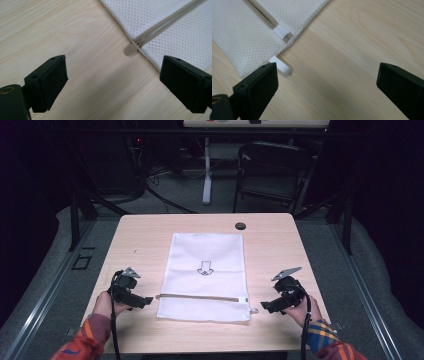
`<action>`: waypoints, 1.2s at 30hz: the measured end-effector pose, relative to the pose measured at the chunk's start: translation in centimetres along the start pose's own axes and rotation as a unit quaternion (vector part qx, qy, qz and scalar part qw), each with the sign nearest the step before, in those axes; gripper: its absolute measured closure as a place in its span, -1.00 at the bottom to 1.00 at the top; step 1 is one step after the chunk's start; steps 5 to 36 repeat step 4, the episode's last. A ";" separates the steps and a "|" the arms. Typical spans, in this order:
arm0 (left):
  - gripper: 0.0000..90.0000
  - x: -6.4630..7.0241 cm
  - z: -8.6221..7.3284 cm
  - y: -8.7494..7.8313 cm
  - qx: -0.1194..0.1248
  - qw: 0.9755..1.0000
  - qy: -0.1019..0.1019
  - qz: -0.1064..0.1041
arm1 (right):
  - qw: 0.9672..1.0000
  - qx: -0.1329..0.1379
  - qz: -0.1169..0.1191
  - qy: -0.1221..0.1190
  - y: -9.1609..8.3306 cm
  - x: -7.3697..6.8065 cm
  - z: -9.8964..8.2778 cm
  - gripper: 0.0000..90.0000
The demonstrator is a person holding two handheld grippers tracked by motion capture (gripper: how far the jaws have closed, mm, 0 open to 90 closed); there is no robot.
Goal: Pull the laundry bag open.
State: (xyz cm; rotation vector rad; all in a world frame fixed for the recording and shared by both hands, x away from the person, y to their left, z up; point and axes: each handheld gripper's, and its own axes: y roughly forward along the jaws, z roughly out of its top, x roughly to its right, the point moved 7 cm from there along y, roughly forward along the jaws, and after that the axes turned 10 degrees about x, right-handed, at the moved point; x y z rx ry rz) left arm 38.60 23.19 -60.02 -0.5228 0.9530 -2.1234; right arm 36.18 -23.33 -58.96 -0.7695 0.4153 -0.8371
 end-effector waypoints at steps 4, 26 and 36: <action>-0.88 -0.7 -0.8 0.6 -0.016 1.000 -0.006 0.009 | 1.000 -0.021 -0.003 0.004 0.0 0.3 -1.0 -0.99; -0.88 -0.7 -0.8 0.6 -0.016 1.000 -0.006 0.009 | 1.000 -0.021 -0.003 0.004 0.0 0.3 -1.0 -0.99; -0.88 -0.7 -0.8 0.6 -0.016 1.000 -0.006 0.009 | 1.000 -0.021 -0.003 0.004 0.0 0.3 -1.0 -0.99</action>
